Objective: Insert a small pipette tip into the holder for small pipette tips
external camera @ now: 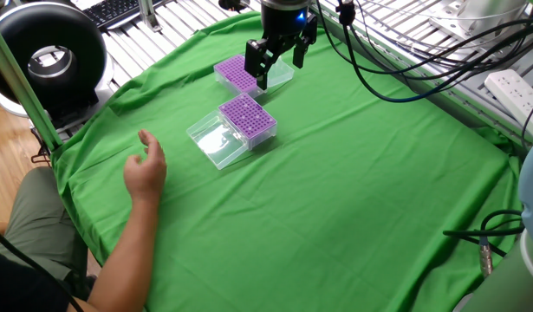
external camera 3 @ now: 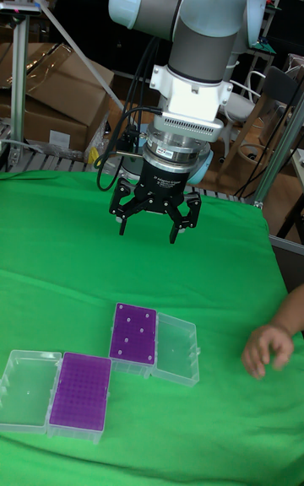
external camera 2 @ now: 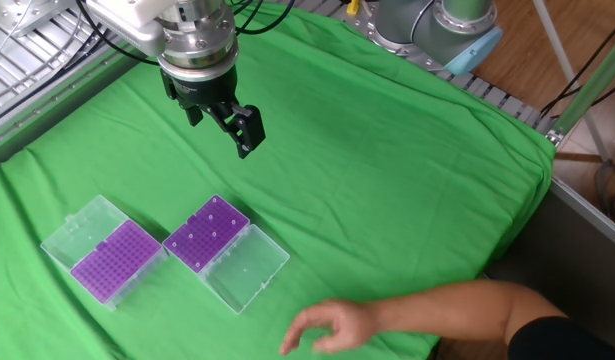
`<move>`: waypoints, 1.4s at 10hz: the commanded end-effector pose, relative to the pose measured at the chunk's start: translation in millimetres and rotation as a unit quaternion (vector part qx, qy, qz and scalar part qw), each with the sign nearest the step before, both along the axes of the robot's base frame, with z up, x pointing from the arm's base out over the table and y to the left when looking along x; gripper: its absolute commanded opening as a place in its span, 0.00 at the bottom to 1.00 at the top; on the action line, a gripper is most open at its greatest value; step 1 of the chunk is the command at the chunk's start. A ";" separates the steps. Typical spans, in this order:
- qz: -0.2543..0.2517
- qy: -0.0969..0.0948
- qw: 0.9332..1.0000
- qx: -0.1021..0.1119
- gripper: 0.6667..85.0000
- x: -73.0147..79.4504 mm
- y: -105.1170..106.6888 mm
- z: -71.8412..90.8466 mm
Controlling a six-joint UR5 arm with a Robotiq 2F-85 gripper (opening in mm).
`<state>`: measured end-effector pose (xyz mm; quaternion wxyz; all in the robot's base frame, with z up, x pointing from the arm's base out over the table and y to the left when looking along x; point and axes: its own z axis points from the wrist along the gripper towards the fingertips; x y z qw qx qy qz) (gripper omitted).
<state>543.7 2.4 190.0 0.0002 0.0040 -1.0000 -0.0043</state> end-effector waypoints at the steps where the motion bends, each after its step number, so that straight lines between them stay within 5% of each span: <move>1: 0.011 -0.006 0.999 -0.034 0.99 3.0 -15.3 0.5; 2: 0.011 -0.007 0.999 -0.035 0.00 3.6 -14.9 -1.0; 8: 0.011 -0.011 0.999 -0.030 0.00 5.9 -13.8 -3.7; 14: -0.022 -0.051 0.998 0.029 0.00 32.4 17.4 -25.9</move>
